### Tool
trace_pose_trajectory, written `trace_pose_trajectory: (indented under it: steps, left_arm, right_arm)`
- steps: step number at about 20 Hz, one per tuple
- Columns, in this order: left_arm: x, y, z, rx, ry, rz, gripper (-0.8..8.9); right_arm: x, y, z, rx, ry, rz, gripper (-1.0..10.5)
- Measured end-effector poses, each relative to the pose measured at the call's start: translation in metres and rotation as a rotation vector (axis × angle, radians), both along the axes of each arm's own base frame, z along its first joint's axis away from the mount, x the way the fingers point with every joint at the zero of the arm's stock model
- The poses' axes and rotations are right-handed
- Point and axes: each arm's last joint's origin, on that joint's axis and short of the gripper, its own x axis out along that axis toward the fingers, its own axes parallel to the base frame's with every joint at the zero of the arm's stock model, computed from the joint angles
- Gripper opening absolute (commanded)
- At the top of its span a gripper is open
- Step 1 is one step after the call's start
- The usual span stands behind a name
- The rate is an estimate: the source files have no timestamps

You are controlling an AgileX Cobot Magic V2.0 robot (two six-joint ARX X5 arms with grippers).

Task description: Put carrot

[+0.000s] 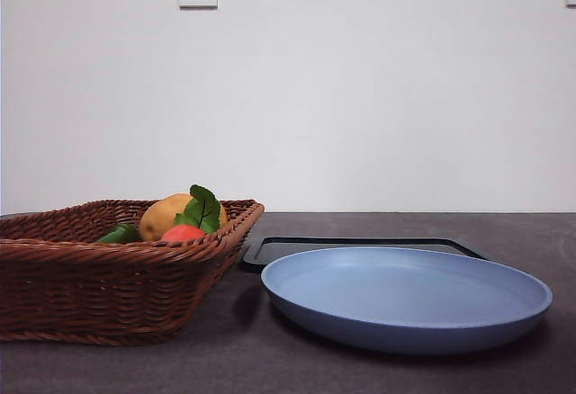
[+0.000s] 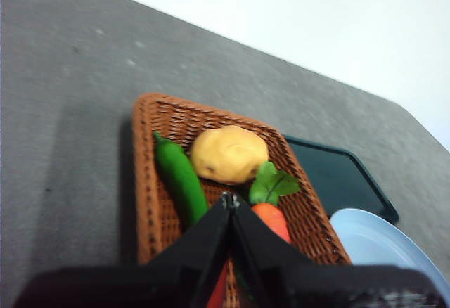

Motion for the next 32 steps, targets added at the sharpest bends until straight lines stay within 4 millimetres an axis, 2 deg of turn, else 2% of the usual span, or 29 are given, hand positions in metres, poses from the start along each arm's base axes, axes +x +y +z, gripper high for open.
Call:
trace_pose_trajectory:
  steps: [2, 5, 8, 11, 13, 14, 15, 17, 18, 23, 32]
  left_arm:
    - [0.007, -0.001, 0.007, 0.008, 0.023, -0.033, 0.06]
    - [0.030, -0.007, 0.024, 0.018, 0.122, -0.142, 0.06]
    - [0.054, -0.016, 0.038, 0.036, 0.258, -0.257, 0.06]
    - [0.069, -0.027, 0.042, 0.061, 0.314, -0.337, 0.06]
    - [0.072, -0.033, 0.040, 0.053, 0.325, -0.400, 0.10]
    - [0.072, -0.035, 0.040, 0.053, 0.325, -0.422, 0.15]
    - [0.071, -0.036, 0.040, 0.054, 0.321, -0.432, 0.52]
    - [0.071, -0.038, 0.040, 0.054, 0.321, -0.439, 1.98]
    - [0.071, -0.037, 0.040, 0.059, 0.320, -0.431, 2.47]
    - [0.072, -0.037, 0.040, 0.078, 0.316, -0.399, 2.47]
    - [0.073, -0.037, 0.041, 0.081, 0.305, -0.393, 2.47]
  right_arm:
    - [0.004, 0.000, 0.006, -0.028, 0.043, 0.011, 0.1]
    - [0.016, 0.002, 0.020, -0.067, 0.156, 0.050, 0.1]
    - [0.033, 0.007, 0.029, -0.030, 0.244, 0.163, 0.1]
    - [0.049, 0.011, 0.019, 0.001, 0.348, 0.238, 0.1]
    - [0.055, 0.012, 0.011, -0.003, 0.407, 0.264, 0.2]
    - [0.058, 0.012, 0.007, -0.006, 0.433, 0.270, 0.8]
    - [0.060, 0.012, 0.003, -0.007, 0.455, 0.273, 1.6]
    - [0.064, 0.013, -0.001, -0.009, 0.483, 0.276, 2.7]
    - [0.066, 0.013, -0.003, -0.004, 0.492, 0.281, 2.8]
    - [0.080, 0.021, -0.011, 0.047, 0.478, 0.357, 2.7]
    - [0.108, 0.044, -0.046, 0.055, 0.546, 0.416, 2.1]
